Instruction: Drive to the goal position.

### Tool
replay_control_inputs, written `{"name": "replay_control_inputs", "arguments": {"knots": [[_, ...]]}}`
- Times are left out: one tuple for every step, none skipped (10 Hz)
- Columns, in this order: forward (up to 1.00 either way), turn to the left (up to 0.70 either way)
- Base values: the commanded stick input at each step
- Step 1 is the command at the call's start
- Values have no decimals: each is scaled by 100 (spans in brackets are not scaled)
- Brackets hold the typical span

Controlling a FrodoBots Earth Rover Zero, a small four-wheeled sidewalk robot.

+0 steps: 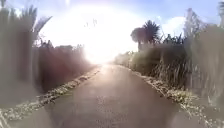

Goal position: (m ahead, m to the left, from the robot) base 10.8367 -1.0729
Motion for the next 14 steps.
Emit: {"name": "replay_control_inputs", "arguments": {"knots": [[70, -35], [70, -35], [70, -35], [70, -35], [70, -35], [70, -35], [70, -35], [70, 0], [70, 0], [70, 0], [70, 0], [70, 0], [70, 0], [70, 0]]}}
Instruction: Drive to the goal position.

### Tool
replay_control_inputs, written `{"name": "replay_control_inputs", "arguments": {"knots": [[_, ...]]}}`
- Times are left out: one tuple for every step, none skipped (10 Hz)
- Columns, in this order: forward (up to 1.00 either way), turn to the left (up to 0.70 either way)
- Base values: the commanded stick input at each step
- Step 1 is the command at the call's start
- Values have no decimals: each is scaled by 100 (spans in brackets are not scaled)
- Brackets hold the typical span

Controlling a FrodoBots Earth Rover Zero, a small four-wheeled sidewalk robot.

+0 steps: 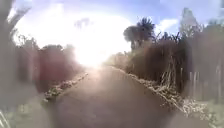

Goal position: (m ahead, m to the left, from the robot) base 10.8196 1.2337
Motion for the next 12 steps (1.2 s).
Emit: {"name": "replay_control_inputs", "arguments": {"knots": [[70, 0], [70, 0], [70, 0], [70, 0], [70, 0], [70, 0], [70, 0], [70, 0], [70, 0], [70, 0], [70, 0], [70, 0]]}}
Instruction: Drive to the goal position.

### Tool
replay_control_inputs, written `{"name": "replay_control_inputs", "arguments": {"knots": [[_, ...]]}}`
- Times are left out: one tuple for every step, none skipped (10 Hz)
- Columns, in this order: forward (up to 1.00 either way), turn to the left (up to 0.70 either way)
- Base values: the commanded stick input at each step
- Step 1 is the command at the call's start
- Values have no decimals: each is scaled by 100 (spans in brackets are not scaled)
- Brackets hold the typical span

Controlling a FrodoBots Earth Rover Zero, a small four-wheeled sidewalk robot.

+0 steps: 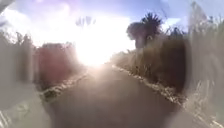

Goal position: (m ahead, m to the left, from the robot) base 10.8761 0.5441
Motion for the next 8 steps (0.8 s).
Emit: {"name": "replay_control_inputs", "arguments": {"knots": [[70, 0], [70, 0], [70, 0], [70, 0], [70, 0], [70, -35], [70, -35], [70, -35]]}}
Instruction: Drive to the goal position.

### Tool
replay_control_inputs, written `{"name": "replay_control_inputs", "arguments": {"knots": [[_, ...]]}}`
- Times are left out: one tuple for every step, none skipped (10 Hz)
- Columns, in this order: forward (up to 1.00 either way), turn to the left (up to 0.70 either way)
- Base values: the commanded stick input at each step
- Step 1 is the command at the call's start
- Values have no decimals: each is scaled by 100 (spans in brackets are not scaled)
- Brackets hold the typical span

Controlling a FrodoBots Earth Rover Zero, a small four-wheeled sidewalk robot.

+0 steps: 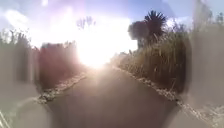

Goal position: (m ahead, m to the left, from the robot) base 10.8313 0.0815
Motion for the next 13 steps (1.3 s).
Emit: {"name": "replay_control_inputs", "arguments": {"knots": [[70, 0], [70, 0], [70, 0], [70, 0], [70, 0], [70, 0], [70, 0], [70, 0], [70, 0], [70, 0], [70, 0], [70, 0], [70, 0]]}}
